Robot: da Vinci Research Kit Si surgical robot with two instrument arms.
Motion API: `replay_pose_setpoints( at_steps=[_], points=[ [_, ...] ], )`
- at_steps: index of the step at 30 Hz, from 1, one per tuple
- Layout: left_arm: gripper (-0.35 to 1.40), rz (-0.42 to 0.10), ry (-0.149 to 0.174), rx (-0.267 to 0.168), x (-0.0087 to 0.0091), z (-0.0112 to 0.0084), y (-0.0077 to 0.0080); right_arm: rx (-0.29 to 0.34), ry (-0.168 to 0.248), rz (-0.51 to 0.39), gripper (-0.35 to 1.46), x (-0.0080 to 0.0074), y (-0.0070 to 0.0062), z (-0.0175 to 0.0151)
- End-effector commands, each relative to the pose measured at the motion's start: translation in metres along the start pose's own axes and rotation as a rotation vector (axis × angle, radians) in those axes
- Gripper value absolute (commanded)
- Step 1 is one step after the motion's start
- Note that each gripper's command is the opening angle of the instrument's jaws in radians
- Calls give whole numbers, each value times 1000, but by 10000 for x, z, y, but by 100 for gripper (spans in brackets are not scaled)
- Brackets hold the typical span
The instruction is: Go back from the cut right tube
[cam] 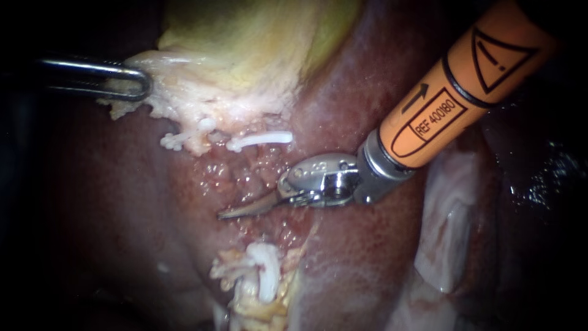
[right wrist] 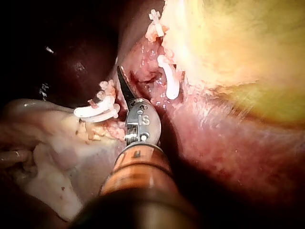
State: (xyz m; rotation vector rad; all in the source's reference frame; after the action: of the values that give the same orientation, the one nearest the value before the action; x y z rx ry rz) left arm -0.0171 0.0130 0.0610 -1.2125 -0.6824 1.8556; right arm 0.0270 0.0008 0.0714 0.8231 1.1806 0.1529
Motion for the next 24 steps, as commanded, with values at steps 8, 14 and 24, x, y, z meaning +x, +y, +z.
replay_pose_setpoints(
  at_steps=[8, 14, 24],
  points=[
    [-35, 0, 0, 0, -1, 0, 0, -24, 86, 66, 113, 5, 0, 3],
    [-35, 1, 0, 0, -1, 1, 0, -39, 107, 78, 123, 6, -5, 7],
    [-35, 1, 0, 0, -1, 0, -1, -401, 127, -15, 143, -7, -41, -23]
  ],
)
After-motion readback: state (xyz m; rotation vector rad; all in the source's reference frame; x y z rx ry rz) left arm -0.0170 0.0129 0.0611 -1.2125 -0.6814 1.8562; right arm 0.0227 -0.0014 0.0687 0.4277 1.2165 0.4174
